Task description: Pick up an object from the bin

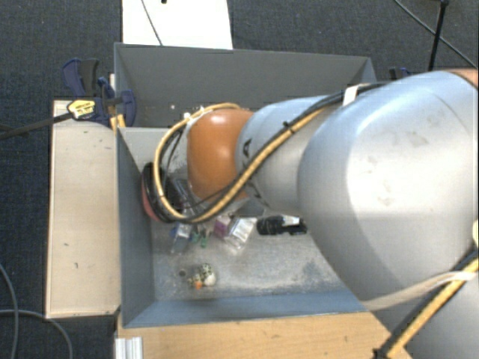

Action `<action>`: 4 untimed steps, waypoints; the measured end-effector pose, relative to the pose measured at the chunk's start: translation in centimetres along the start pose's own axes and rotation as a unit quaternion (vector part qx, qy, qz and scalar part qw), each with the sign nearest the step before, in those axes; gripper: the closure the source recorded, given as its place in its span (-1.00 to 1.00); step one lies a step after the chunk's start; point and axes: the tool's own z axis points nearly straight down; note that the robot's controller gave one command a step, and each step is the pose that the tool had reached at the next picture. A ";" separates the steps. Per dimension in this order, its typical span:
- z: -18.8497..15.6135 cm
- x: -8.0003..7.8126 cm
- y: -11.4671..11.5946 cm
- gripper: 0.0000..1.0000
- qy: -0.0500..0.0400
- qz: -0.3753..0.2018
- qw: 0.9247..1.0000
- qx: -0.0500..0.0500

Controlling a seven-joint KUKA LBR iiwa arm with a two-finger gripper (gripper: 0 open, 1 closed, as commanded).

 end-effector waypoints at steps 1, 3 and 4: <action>-6.5 0.5 1.5 1.00 -0.001 -0.015 1.000 -0.001; 0.5 2.9 -2.7 1.00 -0.002 -0.028 1.000 -0.001; -5.2 2.3 -1.7 1.00 -0.001 -0.033 0.999 0.000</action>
Offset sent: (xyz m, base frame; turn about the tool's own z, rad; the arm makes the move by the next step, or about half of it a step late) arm -0.0012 0.0135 0.0604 -0.0234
